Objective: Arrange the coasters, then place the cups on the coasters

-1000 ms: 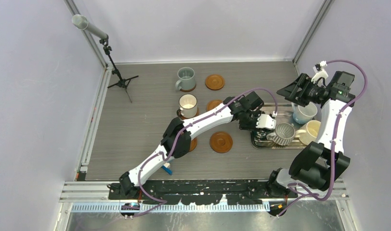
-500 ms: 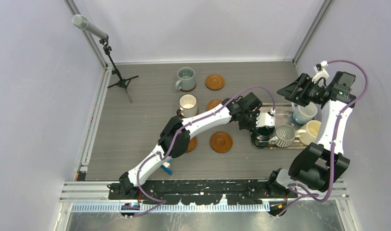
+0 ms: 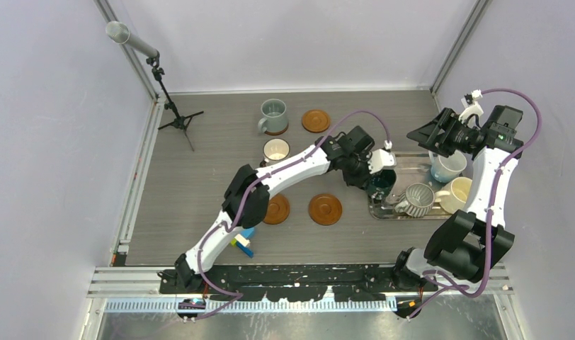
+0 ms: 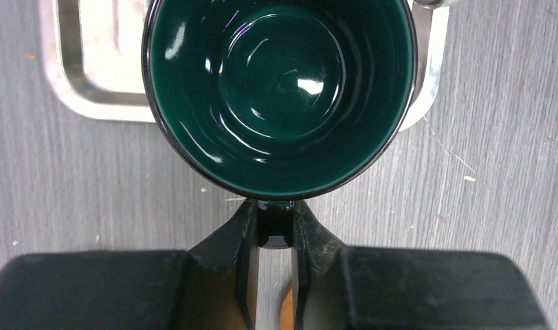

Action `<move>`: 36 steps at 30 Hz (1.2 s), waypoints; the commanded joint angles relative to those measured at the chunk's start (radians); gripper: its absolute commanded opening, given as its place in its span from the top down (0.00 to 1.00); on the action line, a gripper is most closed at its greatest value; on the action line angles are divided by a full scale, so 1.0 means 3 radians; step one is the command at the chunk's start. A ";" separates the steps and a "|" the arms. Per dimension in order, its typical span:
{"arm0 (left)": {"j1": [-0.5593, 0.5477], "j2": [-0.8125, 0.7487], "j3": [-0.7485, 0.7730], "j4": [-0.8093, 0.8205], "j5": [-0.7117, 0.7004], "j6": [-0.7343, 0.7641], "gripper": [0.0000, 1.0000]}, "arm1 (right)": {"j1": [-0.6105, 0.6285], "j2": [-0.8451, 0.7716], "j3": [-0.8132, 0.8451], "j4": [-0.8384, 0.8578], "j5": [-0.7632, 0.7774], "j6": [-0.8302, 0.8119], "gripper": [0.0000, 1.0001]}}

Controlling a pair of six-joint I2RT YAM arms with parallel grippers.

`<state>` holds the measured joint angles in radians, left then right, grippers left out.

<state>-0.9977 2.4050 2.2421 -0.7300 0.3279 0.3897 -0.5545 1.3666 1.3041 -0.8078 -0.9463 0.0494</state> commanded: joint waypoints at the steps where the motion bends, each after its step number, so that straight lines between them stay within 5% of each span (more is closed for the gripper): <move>1: 0.0117 -0.0479 -0.0018 0.0432 0.0183 -0.0307 1.00 | -0.0023 -0.0097 0.0019 0.0100 -0.0097 0.0030 0.31; 15: 0.0634 -0.0565 0.0123 0.0711 -0.0171 -0.0636 1.00 | -0.0023 -0.0127 0.0005 0.0096 -0.0096 0.0023 0.31; 36: 0.1440 0.0050 0.0696 0.0658 -0.0383 -0.0398 1.00 | -0.0023 -0.0032 -0.0047 0.0105 -0.0129 0.0004 0.31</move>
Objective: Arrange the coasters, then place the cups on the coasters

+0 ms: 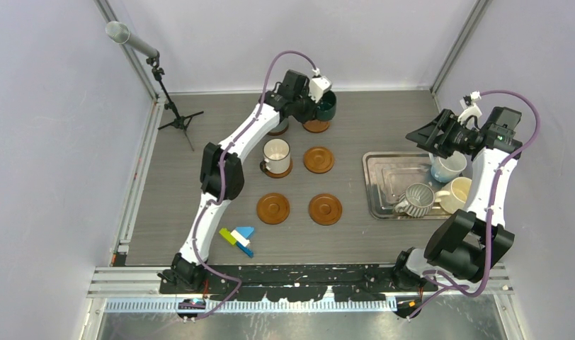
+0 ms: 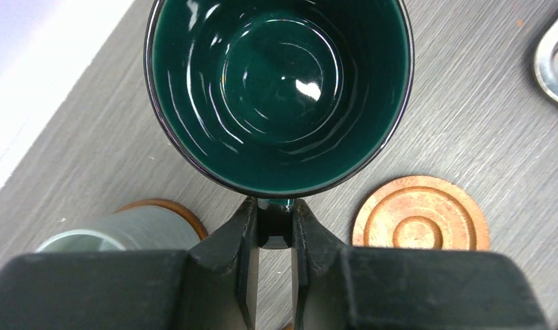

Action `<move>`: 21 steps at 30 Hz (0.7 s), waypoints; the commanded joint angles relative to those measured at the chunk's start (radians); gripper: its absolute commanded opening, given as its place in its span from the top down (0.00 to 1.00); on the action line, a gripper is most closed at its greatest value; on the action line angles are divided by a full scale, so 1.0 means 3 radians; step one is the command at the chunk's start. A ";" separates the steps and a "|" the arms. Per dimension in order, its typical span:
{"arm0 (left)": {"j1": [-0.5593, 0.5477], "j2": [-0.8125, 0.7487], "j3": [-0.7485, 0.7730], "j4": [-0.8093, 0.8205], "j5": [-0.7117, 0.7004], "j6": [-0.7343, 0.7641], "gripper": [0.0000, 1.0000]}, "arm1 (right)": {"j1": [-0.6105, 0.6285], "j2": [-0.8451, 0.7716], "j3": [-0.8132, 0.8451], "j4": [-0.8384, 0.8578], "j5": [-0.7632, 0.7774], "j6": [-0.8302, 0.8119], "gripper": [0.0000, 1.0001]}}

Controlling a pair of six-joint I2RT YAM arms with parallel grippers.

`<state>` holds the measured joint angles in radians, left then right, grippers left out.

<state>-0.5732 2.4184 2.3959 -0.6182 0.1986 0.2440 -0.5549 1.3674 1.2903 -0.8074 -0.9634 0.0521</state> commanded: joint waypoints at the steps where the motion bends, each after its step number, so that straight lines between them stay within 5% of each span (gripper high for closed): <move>1: 0.0040 0.0019 0.0189 0.0291 0.0046 0.0093 1.00 | -0.0022 -0.0030 -0.0004 0.0106 -0.0071 -0.0005 0.31; 21: 0.0176 0.0306 0.0382 0.0213 0.0028 0.0201 1.00 | -0.0022 0.0007 -0.0011 0.0130 -0.0082 0.0011 0.31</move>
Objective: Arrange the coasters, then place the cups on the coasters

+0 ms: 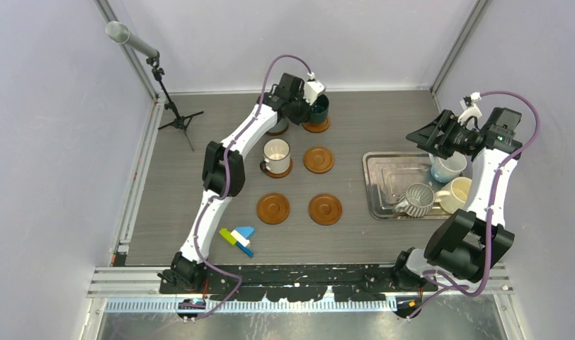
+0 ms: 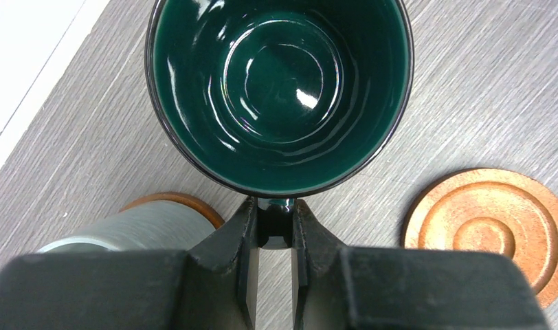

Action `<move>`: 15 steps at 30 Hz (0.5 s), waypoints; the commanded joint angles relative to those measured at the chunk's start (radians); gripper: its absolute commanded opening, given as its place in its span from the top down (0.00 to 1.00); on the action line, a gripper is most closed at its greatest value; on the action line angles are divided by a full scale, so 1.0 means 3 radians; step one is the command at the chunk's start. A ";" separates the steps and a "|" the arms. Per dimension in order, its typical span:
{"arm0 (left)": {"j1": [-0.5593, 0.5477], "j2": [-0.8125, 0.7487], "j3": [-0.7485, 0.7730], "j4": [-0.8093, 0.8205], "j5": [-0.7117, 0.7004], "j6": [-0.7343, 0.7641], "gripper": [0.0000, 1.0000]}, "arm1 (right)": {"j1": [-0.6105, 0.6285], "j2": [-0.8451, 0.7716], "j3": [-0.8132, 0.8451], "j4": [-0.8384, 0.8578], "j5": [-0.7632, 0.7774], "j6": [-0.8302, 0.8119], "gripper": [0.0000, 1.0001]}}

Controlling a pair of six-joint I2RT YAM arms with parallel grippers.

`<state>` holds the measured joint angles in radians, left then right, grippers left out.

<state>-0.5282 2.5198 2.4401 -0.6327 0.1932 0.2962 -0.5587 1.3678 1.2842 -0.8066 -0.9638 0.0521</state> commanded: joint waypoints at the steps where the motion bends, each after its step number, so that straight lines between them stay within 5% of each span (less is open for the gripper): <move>1: 0.0028 -0.0026 0.0232 0.0264 0.0045 0.0028 1.00 | -0.0009 0.0007 0.0009 0.0127 -0.0080 0.0011 0.31; 15: 0.0042 0.0086 0.0262 0.0302 0.0113 -0.0014 1.00 | -0.0008 0.0043 -0.0001 0.0148 -0.0083 0.0011 0.31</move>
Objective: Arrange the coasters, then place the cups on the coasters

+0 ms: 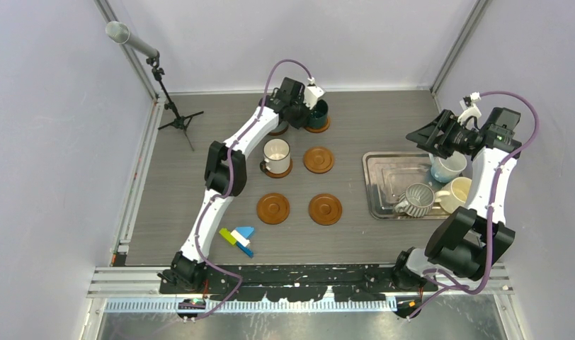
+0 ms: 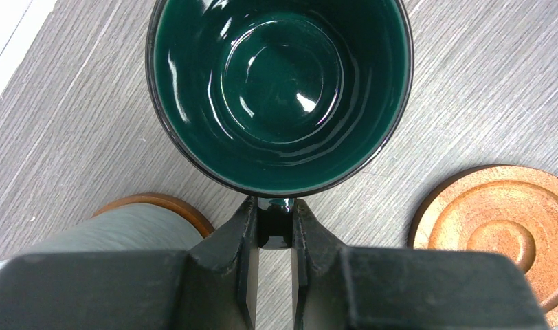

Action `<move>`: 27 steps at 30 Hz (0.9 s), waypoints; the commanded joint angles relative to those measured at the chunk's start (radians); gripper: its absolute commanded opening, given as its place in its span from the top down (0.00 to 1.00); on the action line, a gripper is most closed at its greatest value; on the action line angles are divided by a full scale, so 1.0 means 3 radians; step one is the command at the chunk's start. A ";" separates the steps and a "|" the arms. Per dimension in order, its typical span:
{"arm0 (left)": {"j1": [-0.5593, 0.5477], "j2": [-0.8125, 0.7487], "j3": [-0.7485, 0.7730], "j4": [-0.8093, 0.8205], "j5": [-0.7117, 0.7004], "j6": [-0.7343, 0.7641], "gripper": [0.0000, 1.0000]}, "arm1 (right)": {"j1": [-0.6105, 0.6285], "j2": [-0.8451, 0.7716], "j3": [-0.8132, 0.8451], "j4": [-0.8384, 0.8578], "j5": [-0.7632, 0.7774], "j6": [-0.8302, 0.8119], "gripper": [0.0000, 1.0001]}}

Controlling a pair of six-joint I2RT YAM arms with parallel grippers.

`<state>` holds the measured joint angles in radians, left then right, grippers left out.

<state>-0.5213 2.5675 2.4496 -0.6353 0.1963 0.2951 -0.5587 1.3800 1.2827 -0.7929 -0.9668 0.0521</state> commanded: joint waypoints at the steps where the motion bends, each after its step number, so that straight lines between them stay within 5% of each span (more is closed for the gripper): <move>1: 0.0020 -0.0067 0.0230 0.0311 0.0106 -0.0018 1.00 | -0.0009 0.0002 0.0004 0.0101 -0.0070 0.0012 0.31; 11: 0.0024 -0.0025 0.0256 0.0330 0.0103 -0.0052 1.00 | -0.0009 0.0001 -0.0001 0.0120 -0.0075 0.0037 0.31; 27: 0.0013 -0.0003 0.0223 0.0348 0.0073 -0.0063 0.81 | -0.0009 0.0007 -0.0011 0.0132 -0.0076 0.0035 0.31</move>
<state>-0.5213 2.5843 2.4649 -0.6250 0.2028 0.2871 -0.5587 1.3819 1.2789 -0.7834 -0.9691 0.0563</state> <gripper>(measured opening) 0.199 0.689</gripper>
